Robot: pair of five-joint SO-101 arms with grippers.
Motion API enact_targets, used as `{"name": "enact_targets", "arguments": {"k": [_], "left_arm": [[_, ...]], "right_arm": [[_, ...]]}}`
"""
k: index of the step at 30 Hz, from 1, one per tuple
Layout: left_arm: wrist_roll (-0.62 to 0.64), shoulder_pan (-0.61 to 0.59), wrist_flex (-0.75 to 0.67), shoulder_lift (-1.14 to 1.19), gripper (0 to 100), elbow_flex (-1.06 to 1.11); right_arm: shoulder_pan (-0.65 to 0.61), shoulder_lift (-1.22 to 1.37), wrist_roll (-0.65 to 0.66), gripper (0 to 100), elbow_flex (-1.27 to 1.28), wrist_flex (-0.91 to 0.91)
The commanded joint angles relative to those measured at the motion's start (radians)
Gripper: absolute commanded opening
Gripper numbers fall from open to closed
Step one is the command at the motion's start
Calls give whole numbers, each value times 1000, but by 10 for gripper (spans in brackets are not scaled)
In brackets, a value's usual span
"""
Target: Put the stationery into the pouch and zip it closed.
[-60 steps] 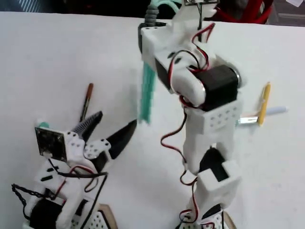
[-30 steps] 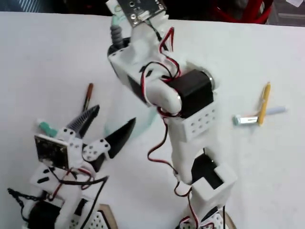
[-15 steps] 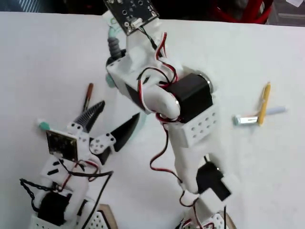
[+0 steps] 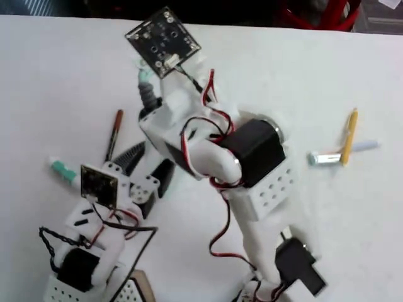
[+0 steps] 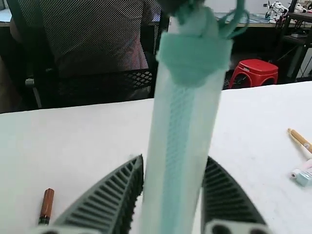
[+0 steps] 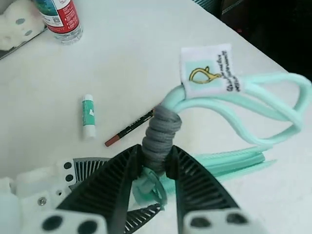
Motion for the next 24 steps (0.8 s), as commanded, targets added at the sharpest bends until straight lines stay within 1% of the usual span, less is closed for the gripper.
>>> {"name": "enact_targets", "arguments": {"k": [1,3,6,11,15,16,21,24], "left_arm": [[-9,15,-17,-7,118,-3],[-9,15,3,-7,80,0],[-11,12,84,-8,20,-15],[-11,13,176,-8,33,-15],[-12,24,218,-8,31,-17],[-23,39,224,-8,31,-17],[-178,173,296,-8,31,-15],[-219,211,310,-8,31,-14]], "right_arm": [[-2,-22,9,18,5,-2],[13,-22,11,18,5,-4],[76,-16,11,18,9,-41],[237,-12,5,18,17,-105],[320,-8,5,18,25,-174],[338,-2,5,18,44,-206],[418,61,5,18,196,-375],[470,87,5,18,282,-455]]}}
